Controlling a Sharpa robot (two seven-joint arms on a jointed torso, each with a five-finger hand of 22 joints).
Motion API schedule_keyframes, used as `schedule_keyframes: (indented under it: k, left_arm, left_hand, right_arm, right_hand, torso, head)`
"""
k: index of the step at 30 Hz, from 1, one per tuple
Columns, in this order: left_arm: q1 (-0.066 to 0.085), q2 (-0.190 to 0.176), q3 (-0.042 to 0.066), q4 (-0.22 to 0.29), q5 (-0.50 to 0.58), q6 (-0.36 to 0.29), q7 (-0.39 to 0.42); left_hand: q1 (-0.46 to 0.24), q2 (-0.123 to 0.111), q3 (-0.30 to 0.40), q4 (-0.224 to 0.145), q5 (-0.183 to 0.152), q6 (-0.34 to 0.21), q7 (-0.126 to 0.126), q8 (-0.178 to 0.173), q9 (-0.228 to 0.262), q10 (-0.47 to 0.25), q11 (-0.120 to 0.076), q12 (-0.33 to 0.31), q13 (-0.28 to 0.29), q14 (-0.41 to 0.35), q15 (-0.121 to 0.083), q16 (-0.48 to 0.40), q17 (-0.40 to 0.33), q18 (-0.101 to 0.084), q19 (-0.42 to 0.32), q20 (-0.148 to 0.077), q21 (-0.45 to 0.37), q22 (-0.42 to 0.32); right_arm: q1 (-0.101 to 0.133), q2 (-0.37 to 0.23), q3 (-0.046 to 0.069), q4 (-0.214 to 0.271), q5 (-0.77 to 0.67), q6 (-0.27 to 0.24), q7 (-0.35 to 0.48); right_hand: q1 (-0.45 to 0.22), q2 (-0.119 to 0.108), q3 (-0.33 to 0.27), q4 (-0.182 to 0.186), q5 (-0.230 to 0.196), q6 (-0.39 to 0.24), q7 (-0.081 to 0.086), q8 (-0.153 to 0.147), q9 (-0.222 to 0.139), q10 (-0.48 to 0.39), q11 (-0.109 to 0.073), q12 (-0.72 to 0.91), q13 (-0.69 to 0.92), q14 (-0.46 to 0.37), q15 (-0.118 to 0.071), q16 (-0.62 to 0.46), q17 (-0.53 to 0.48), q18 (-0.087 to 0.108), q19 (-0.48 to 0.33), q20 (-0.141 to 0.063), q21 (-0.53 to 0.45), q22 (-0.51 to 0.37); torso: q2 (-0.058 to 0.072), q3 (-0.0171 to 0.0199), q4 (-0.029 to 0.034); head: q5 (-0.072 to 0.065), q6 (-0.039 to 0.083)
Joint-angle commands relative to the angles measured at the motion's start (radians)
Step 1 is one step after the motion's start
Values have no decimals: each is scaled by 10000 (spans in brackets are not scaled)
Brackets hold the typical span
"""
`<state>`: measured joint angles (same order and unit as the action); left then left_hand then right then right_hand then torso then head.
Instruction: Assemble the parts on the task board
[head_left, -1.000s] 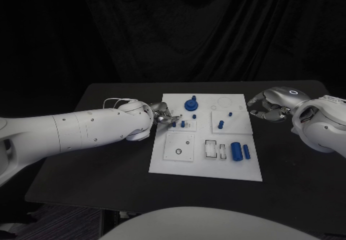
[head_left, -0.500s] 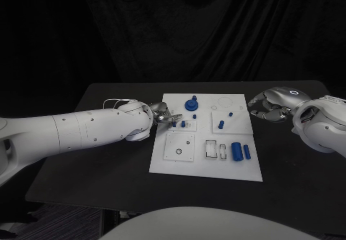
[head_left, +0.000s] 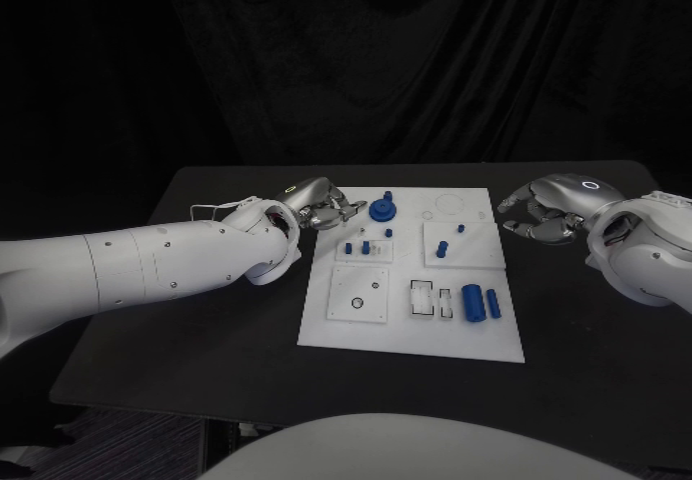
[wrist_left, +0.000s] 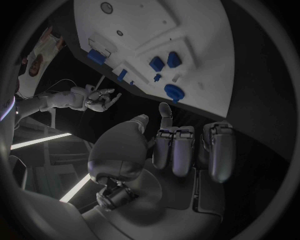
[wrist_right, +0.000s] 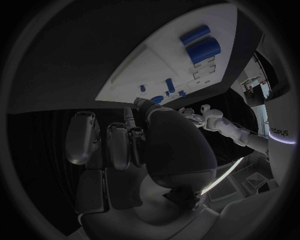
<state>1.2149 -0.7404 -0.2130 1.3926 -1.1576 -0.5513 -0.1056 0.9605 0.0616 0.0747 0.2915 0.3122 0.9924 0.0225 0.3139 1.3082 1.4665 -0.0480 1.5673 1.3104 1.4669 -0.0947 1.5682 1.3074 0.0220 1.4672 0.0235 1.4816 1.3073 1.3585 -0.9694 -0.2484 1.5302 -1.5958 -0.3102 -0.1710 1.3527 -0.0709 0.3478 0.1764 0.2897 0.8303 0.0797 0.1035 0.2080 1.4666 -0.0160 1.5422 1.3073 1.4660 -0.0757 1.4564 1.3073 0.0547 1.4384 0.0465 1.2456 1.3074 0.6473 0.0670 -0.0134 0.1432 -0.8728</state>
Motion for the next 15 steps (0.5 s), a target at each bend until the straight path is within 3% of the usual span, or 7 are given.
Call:
schedule_keyframes:
  k: [1,4,7,9,10,13,15]
  left_arm:
    - [65,-44,11,33,-792,-2015,1759]
    - [89,-59,10,-37,-974,-2263,2489]
    - [99,-17,10,-174,-1043,-1646,3158]
    - [102,52,10,-307,-1068,-1063,3534]
    - [104,116,10,-417,-1079,-681,3773]
    - [106,352,10,-789,-1202,247,4287]
    - [107,550,10,-1075,-1543,758,4488]
  left_hand:
    - [358,-45,-66,-5,326,-375,68,108,293,1043,110,35,2604,1039,98,26,2634,8,571,19,-16,2335]
    - [1296,-208,-113,16,662,-2093,539,-11,281,1043,508,35,2604,1039,439,26,2634,90,306,296,-382,2210]
    - [2662,-366,307,-139,743,-3530,977,-55,275,-72,797,-1270,1991,1039,786,26,2634,289,-409,514,-1288,1925]
    - [3713,-414,931,-357,608,-4813,1006,-298,226,-2707,971,-3787,957,181,837,-765,2010,539,-1648,658,-2699,1499]
    - [4489,-565,1448,-589,434,-5295,1031,-223,230,-7008,1100,-7881,-776,-853,1074,-1531,1457,609,-2265,707,-3199,1358]
    - [5691,-1016,2648,-882,90,-5725,1276,-152,-299,-8434,1757,-9807,-2147,-3556,1637,-3427,37,623,-3493,999,-3978,1110]
    - [6175,-1292,3265,-1134,-150,-5700,1067,-636,-1397,-8869,1693,-10878,-3233,-2827,1433,-3104,-16,619,-2901,982,-3176,1291]
  right_arm:
    - [-17,-40,8,26,-26,-125,-112]
    - [-17,-65,8,30,-26,-238,-35]
    - [-17,-76,8,32,-26,-332,27]
    - [-17,-76,8,29,-26,-363,55]
    - [-17,-76,8,28,-26,-373,67]
    - [-17,-69,8,20,-26,-394,97]
    - [-17,-61,8,13,-26,-411,119]
  right_hand:
    - [-87,33,76,-9,-60,44,5,-45,-9,637,72,-37,2314,628,90,-53,1580,152,-62,-9,-37,1699]
    - [-88,29,76,-12,-61,47,5,-46,-10,658,72,-21,2330,635,89,-36,1595,152,-62,-10,-37,1699]
    - [-89,26,76,-14,-62,49,5,-45,-10,668,71,-13,2338,638,89,-27,1602,146,-51,-10,-13,1706]
    - [-89,26,76,-14,-62,49,5,-45,-10,668,71,-13,2338,638,89,-27,1602,146,-51,-10,-13,1706]
    - [-89,26,76,-14,-62,49,5,-45,-10,668,71,-13,2338,638,89,-27,1602,146,-51,-10,-13,1706]
    - [-90,23,75,-15,-62,53,4,-44,-10,677,71,-6,2345,639,89,-23,1606,146,-50,-10,-11,1707]
    - [-90,23,75,-15,-62,53,4,-44,-10,677,71,-6,2345,639,89,-23,1606,146,-50,-10,-11,1707]
  torso:
    - [6,-11,10]
    - [10,-4,5]
    - [14,7,3]
    - [9,8,7]
    - [5,4,9]
    - [10,6,20]
    - [13,6,12]
  head:
    - [4,2]
    - [8,2]
    - [9,2]
    - [6,2]
    - [16,2]
    - [20,2]
    - [30,2]
